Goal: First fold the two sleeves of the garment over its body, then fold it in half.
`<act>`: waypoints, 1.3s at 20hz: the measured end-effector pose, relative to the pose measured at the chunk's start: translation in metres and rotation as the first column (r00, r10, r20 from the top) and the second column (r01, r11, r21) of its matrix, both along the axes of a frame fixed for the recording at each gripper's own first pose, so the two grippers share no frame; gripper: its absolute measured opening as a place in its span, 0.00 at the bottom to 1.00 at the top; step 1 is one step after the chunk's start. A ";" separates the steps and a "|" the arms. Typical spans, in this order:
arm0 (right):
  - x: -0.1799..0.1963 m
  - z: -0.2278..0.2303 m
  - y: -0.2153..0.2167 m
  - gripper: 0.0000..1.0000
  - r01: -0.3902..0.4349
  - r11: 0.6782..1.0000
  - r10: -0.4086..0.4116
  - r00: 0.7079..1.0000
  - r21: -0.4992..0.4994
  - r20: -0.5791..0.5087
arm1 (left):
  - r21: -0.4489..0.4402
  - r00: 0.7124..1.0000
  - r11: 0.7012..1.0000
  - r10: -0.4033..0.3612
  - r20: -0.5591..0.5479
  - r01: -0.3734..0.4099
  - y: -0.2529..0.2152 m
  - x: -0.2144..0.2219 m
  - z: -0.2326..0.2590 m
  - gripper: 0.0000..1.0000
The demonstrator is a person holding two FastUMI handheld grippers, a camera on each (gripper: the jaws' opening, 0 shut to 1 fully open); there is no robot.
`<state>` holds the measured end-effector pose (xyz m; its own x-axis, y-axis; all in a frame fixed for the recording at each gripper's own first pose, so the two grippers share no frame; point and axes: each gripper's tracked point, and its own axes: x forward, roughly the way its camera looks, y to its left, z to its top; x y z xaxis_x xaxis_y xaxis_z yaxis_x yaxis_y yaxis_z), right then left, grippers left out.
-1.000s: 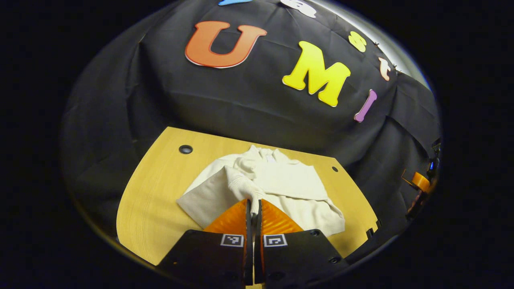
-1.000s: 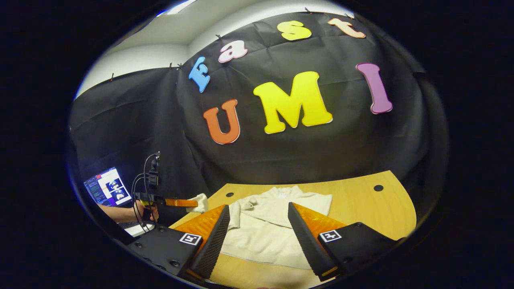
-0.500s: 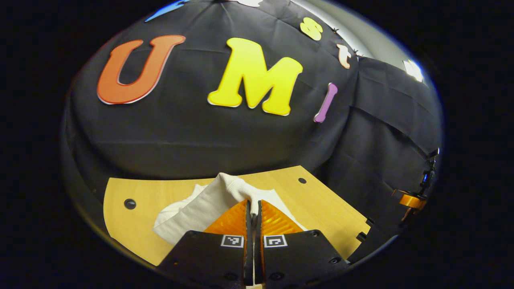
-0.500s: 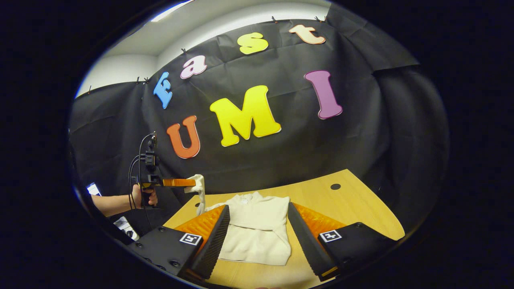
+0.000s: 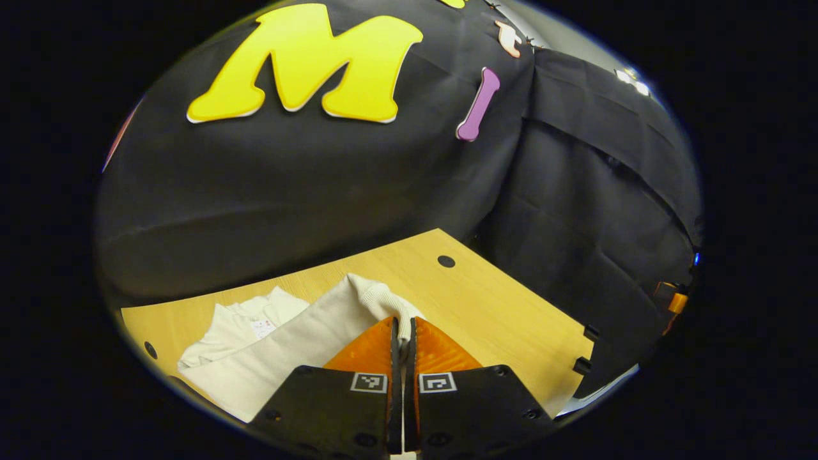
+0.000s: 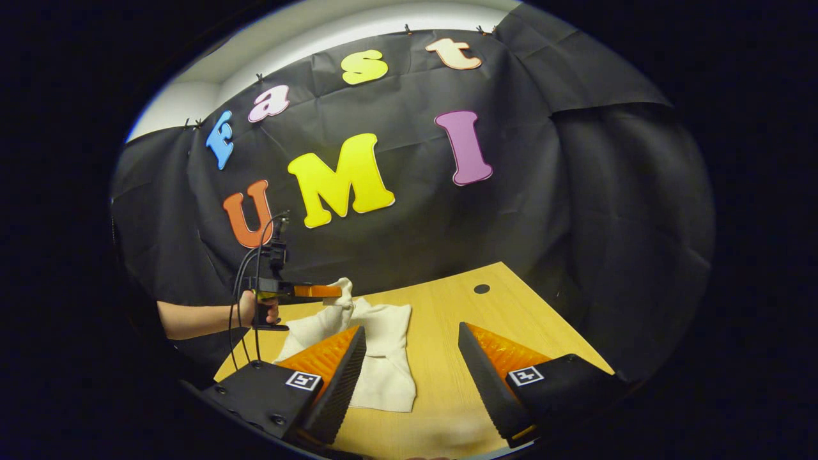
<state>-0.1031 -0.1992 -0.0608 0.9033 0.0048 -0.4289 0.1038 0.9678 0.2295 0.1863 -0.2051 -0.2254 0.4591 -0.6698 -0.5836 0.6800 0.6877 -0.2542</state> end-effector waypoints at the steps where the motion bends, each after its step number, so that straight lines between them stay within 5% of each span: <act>1: -0.001 -0.002 -0.002 0.90 0.008 1.000 -0.008 1.000 -0.005 -0.014 | 0.015 1.000 1.000 0.003 -0.021 -0.003 -0.007 0.006 -0.019 0.04; 10: -0.017 -0.022 -0.019 0.90 0.091 0.995 -0.096 0.987 -0.043 -0.129 | 0.005 0.985 0.996 0.087 -0.150 -0.087 -0.045 0.025 -0.116 0.05; 13: -0.021 -0.023 -0.021 0.90 0.097 0.994 -0.103 0.983 -0.051 -0.149 | -0.019 0.979 0.992 0.120 -0.168 -0.125 -0.046 0.027 -0.123 0.21; 14: -0.020 -0.022 -0.019 0.90 0.092 0.994 -0.100 0.984 -0.057 -0.150 | -0.030 0.976 0.989 0.139 -0.169 -0.146 -0.045 0.029 -0.124 0.16; 15: -0.019 -0.021 -0.017 0.90 0.083 0.995 -0.091 0.985 -0.059 -0.150 | -0.041 0.974 0.986 0.150 -0.171 -0.159 -0.043 0.029 -0.121 0.47; 17: -0.016 -0.020 -0.009 0.90 0.057 0.997 -0.065 0.987 -0.060 -0.149 | -0.084 0.968 0.979 0.166 -0.187 -0.184 -0.043 0.026 -0.113 0.70; 22: -0.004 -0.015 0.013 0.90 -0.017 0.998 0.010 0.992 -0.053 -0.127 | -0.110 0.975 0.972 0.194 -0.113 -0.206 -0.022 0.017 -0.079 0.86; 26: 0.014 -0.012 0.034 0.90 -0.076 0.995 0.070 0.993 -0.066 -0.090 | -0.063 0.938 0.937 0.346 0.026 -0.344 0.039 0.013 -0.039 0.98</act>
